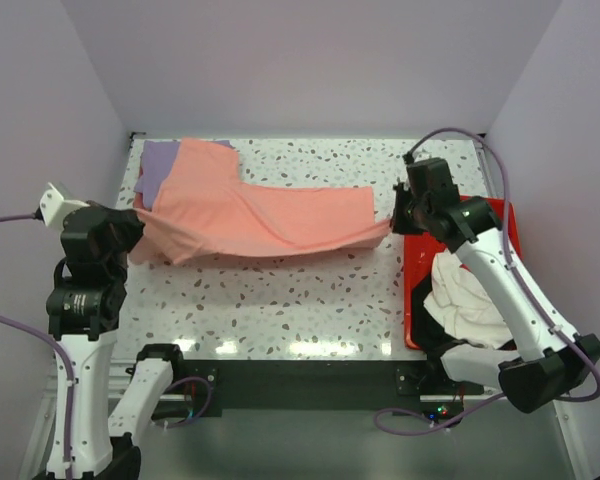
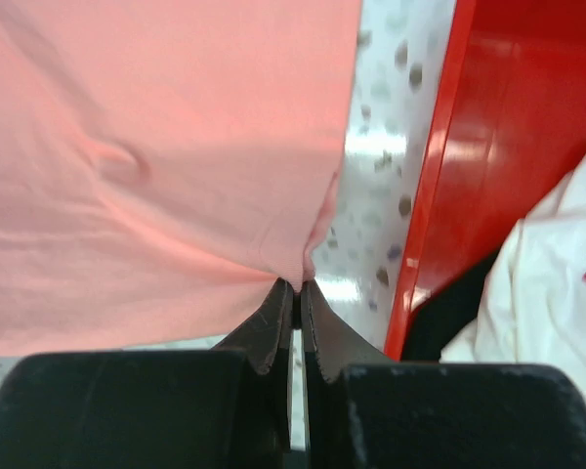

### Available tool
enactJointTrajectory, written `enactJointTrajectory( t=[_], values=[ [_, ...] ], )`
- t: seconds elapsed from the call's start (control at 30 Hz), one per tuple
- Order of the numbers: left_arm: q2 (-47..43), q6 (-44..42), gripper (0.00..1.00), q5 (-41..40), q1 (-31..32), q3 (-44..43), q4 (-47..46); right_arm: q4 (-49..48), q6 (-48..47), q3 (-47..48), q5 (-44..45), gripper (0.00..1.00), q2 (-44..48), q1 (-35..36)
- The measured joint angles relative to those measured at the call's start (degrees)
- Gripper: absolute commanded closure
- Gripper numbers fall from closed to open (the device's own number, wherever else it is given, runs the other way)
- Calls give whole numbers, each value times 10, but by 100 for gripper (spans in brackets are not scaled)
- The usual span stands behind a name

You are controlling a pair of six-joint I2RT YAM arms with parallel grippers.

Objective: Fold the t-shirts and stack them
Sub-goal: Flatten the tshirt out

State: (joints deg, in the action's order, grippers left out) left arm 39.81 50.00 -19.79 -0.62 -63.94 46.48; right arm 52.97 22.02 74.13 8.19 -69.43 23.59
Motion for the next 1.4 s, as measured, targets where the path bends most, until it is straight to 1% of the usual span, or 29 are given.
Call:
enactJointTrajectory(
  t=[0.1,0.3,0.37,0.53,0.67,0.87,1.0,1.1,1.23,1.3,1.4],
  values=[
    [41,-28,100,0,0,-69,-66,-16,-6,87,31,98,-11,0],
    [135,-104,100,0,0,-238,-189,-43,-42,289,80,97,-34,0],
    [153,-123,100,3,0,-279,-215,-45,-57,347,85,97,-40,0],
    [195,-198,100,14,0,-421,-265,-43,-97,468,84,97,-44,0],
    [199,-243,100,15,0,-500,-293,-44,-122,527,66,97,-30,0],
    [179,-289,100,18,0,-587,-315,-41,-135,543,38,97,20,0],
    [137,-311,100,19,0,-574,-338,-39,-135,535,15,97,56,0],
    [107,-320,100,15,0,-542,-353,-41,-135,509,2,96,88,0],
    [98,-331,100,2,0,-485,-381,-51,-135,459,-3,96,106,0],
    [97,-334,100,-8,0,-424,-411,-68,-135,409,0,96,109,0],
    [101,-342,100,-19,0,-308,-457,-89,-135,333,20,95,96,0]
  ],
)
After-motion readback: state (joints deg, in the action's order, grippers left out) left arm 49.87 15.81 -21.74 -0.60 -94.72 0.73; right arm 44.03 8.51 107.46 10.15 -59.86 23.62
